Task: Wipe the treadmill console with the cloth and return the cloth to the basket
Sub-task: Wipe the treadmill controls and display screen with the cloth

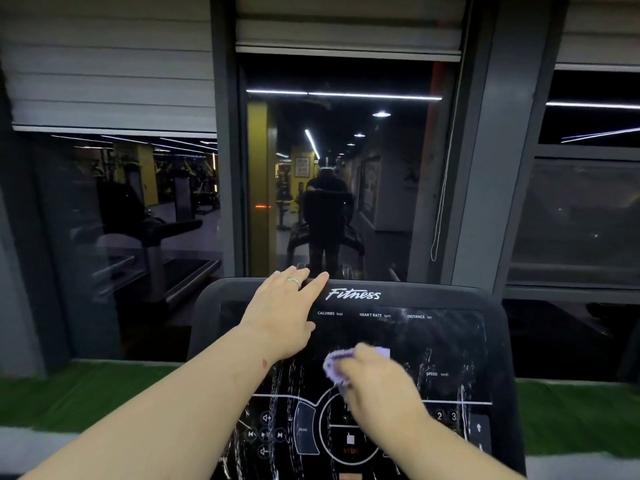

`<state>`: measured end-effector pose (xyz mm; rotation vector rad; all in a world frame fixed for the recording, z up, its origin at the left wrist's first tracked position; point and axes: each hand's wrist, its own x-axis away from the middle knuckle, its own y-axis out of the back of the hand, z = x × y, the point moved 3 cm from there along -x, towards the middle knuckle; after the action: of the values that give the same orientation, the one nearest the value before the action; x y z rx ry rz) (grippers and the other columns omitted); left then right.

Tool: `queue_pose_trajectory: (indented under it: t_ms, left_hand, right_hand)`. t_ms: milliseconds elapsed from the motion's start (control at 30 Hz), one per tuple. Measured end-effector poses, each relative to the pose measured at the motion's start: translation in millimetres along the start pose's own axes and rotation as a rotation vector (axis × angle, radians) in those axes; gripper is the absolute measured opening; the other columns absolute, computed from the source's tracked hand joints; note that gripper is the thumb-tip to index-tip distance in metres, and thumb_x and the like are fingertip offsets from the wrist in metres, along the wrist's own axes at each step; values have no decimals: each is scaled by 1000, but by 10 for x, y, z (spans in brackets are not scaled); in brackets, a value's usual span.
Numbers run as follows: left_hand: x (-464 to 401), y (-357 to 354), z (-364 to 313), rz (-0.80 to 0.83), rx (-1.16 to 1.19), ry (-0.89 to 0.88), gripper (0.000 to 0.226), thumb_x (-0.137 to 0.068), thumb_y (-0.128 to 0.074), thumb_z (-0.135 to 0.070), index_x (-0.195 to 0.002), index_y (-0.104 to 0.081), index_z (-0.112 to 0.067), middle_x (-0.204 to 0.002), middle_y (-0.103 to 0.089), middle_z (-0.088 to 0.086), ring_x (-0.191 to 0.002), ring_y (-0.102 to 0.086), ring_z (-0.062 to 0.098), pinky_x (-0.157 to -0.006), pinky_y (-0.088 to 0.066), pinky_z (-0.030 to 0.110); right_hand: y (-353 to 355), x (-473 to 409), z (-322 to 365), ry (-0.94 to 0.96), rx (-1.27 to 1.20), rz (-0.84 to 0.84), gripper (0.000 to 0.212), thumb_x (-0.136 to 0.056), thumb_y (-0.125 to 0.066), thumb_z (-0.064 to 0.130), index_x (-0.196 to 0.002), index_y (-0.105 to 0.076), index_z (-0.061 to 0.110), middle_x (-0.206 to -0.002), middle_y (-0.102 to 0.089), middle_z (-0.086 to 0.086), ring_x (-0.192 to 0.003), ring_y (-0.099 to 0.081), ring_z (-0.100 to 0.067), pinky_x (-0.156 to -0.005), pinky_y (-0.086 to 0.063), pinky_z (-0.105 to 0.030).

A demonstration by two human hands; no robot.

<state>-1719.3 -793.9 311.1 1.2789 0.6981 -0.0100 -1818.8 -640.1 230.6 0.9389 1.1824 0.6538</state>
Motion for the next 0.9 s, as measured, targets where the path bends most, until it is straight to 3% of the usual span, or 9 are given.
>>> queue_pose_trajectory:
  t_ms: [133, 233, 300, 367, 433, 567, 700, 833, 900]
  left_hand:
    - [61, 22, 96, 14, -17, 43, 92, -94, -63, -52, -163, -4, -36, -168, -21, 7, -157, -12, 28, -128, -9, 41]
    - [96, 17, 130, 26, -28, 47, 96, -92, -65, -48, -163, -2, -37, -169, -18, 8, -157, -10, 29, -128, -9, 43]
    - [98, 17, 137, 24, -32, 45, 97, -91, -67, -46, -163, -2, -37, -169, -18, 8, -157, -11, 29, -128, -9, 43]
    - [94, 15, 130, 21, -29, 49, 97, -92, -67, -46, -163, -2, -36, -168, -19, 7, -156, -11, 28, -128, -9, 43]
    - [94, 15, 128, 23, -27, 51, 97, -92, -67, -46, -163, -2, -35, -168, -18, 6, -156, -11, 28, -128, -8, 42]
    - [101, -1, 153, 18, -25, 43, 98, -92, -68, -48, -163, -2, -33, -169, -18, 4, -157, -11, 26, -128, -10, 43]
    - [93, -22, 179, 18, -37, 22, 103, -89, -69, -49, -163, -1, -30, -169, -16, 2, -157, -10, 25, -128, -10, 43]
    - [101, -18, 202, 17, -23, 40, 103, -88, -70, -52, -163, -2, -35, -171, -12, 4, -157, -7, 27, -128, -8, 43]
    - [120, -15, 228, 9, -9, 71, 101, -87, -69, -55, -161, -2, -42, -170, -13, 9, -157, -6, 30, -128, -7, 43]
  right_hand:
    - [200, -148, -7, 118, 45, 15, 15, -90, -58, 38, -95, -68, 29, -90, -51, 7, -77, -63, -20, -64, -50, -28]
    - [416, -270, -118, -74, 46, -123, 8, -81, -66, 20, -84, -67, 27, -78, -37, 13, -61, -46, -2, -55, -34, -11]
    - [234, -163, 2, -7, 11, -62, 16, -69, -76, 17, -74, -66, 28, -73, -35, 14, -55, -42, 0, -50, -28, -9]
    - [37, -36, 104, 120, 0, 89, 5, -80, -68, 28, -85, -68, 28, -84, -47, 10, -68, -61, -17, -57, -43, -23]
    - [105, -132, 75, 125, -26, 102, 9, -89, -57, 33, -90, -64, 28, -89, -47, 7, -78, -61, -22, -66, -48, -29]
    - [176, -183, -22, -23, -66, -90, 8, -83, -63, 21, -82, -61, 28, -85, -44, 10, -64, -54, -16, -54, -44, -25]
    - [12, -86, 198, 165, -28, 140, 15, -86, -56, 33, -94, -67, 27, -87, -39, 10, -77, -59, -21, -64, -41, -26]
    - [305, -336, -14, -72, -62, -161, 11, -84, -57, 16, -81, -62, 25, -81, -45, 9, -67, -50, -14, -57, -39, -15]
    - [187, -207, 167, 1, -64, -107, 15, -75, -63, 14, -74, -57, 28, -79, -44, 11, -58, -42, -10, -52, -44, -20]
